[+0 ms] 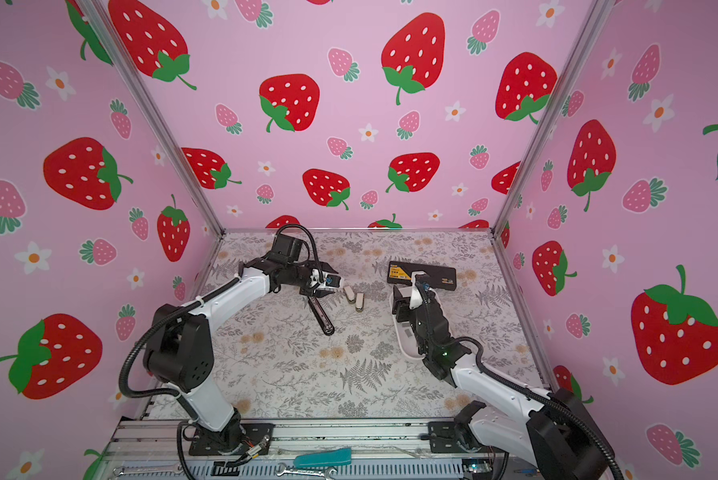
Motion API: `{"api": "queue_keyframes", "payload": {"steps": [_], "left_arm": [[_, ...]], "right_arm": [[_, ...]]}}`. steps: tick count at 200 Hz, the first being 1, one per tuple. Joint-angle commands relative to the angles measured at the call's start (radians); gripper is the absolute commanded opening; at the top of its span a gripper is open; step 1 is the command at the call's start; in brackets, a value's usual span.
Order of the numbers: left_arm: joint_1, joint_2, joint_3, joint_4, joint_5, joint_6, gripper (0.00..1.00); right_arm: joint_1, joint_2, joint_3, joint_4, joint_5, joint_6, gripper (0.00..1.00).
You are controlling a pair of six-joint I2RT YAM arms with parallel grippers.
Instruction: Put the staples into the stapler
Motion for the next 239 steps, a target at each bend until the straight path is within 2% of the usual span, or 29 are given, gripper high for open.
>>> {"api": "queue_keyframes", "payload": {"steps": [1, 54, 141, 207, 239], "left_arm": [[-0.025, 0.084, 0.102, -0.103, -0.007, 0.124, 0.60], [-0.057, 0.232, 0.227, -0.170, -0.064, 0.173, 0.59], [-0.111, 0.386, 0.378, -0.256, -0.150, 0.228, 0.59], [-0.121, 0.436, 0.453, -0.349, -0.196, 0.243, 0.43], [-0.122, 0.450, 0.474, -0.378, -0.211, 0.247, 0.42]], "right_arm": [[-0.048, -0.002, -0.022, -0.008, -0.003, -0.044, 0.72], [-0.142, 0.064, -0.034, 0.028, -0.059, -0.017, 0.73], [-0.182, 0.068, -0.037, 0.024, -0.096, -0.024, 0.73], [-0.192, 0.055, -0.045, 0.030, -0.130, -0.011, 0.73], [-0.194, 0.060, -0.044, 0.029, -0.130, -0.011, 0.73]]}}
